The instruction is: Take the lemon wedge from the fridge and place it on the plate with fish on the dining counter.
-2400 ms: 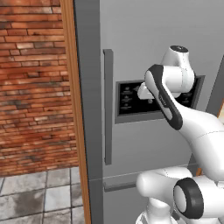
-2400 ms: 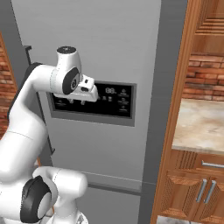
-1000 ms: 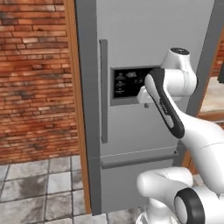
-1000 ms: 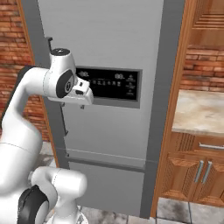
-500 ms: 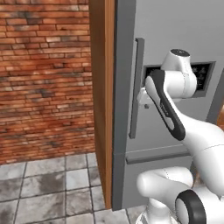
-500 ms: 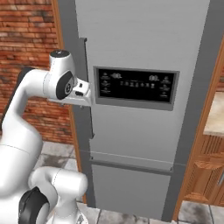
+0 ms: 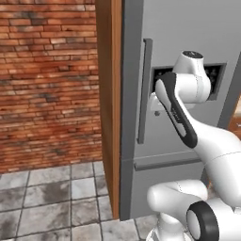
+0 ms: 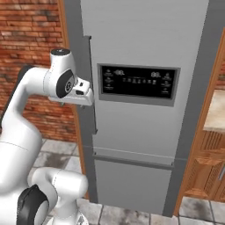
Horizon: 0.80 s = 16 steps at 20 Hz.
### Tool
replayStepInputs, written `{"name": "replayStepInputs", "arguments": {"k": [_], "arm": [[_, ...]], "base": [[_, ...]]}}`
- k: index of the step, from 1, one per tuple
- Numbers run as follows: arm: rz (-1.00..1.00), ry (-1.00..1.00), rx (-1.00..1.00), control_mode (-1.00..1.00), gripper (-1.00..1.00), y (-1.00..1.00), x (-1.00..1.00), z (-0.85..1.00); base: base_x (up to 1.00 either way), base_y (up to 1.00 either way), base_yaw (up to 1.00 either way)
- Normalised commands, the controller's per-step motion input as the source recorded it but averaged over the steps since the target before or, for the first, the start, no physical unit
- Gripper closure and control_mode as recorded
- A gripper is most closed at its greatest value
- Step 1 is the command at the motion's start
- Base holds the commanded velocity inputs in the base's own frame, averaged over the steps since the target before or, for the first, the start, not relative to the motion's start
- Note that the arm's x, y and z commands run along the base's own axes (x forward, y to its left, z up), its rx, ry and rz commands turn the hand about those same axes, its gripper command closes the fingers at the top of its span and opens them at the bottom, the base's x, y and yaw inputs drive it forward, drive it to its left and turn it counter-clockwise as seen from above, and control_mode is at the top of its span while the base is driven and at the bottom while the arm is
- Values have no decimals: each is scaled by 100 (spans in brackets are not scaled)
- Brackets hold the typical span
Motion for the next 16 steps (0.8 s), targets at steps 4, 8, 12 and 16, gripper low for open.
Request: {"name": "replayStepInputs", "arguments": {"k": [4,8,12,16], "arm": [[0,0,0,100,-100,0,0,0],[0,0,0,100,-100,0,0,0],[0,0,0,100,-100,0,0,0],[0,0,0,100,-100,0,0,0]], "base": [[-44,0,0],[-32,0,0],[-58,0,0],[-69,0,0]]}}
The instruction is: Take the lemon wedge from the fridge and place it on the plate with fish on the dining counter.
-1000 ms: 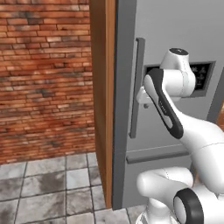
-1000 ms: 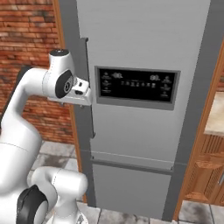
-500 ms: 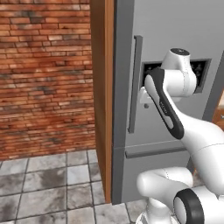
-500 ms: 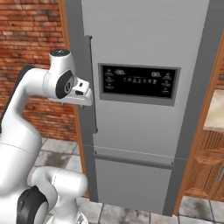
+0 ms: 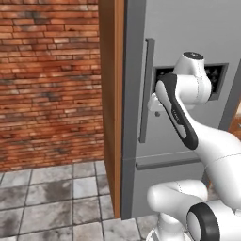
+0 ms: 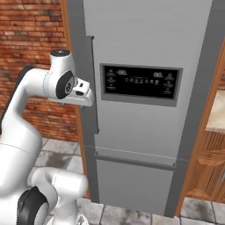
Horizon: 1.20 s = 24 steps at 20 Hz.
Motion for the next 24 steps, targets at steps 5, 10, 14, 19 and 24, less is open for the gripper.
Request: {"name": "replayStepInputs", "arguments": {"k": [5,10,14,19,24], "arm": [[0,0,0,100,-100,0,0,0],[0,0,0,100,-100,0,0,0],[0,0,0,100,-100,0,0,0],[0,0,0,100,-100,0,0,0],[0,0,0,100,-100,0,0,0]], "base": [[-59,-1,-1],[13,41,-3],[9,34,0],[-60,-11,-2],[-85,-26,-6]]}}
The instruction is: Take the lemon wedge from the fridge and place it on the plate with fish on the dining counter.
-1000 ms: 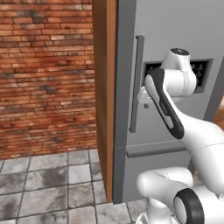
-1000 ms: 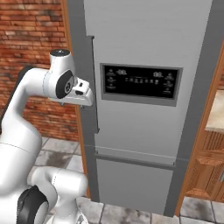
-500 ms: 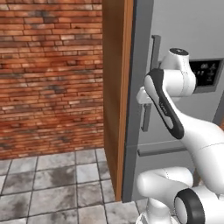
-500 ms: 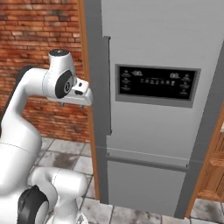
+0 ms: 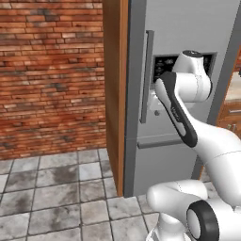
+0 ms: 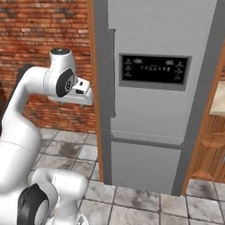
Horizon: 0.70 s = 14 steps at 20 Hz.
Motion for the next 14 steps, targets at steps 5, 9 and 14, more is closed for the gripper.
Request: {"name": "replayStepInputs", "arguments": {"k": [5,9,14], "arm": [[-1,0,0,-100,-100,-2,4,0],[-1,-7,0,-100,-100,-14,9,7],[0,-25,0,-100,-100,-23,0,17]], "base": [[-4,-10,-5],[0,0,0],[0,0,0]]}}
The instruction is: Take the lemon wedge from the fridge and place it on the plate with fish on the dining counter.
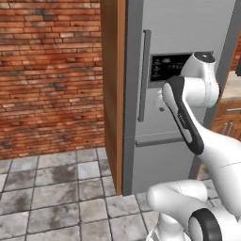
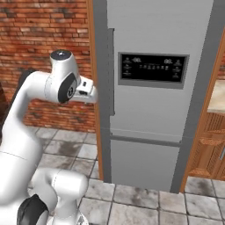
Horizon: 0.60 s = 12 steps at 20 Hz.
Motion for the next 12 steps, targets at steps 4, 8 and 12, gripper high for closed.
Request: {"name": "replayStepInputs", "arguments": {"k": [4,8,12], "arm": [[0,-54,-1,-100,-100,-31,6,31],[0,-31,0,-100,-100,-17,54,33],[-8,-5,0,-100,-100,0,96,17]], "base": [[0,0,0],[0,0,0],[0,0,0]]}}
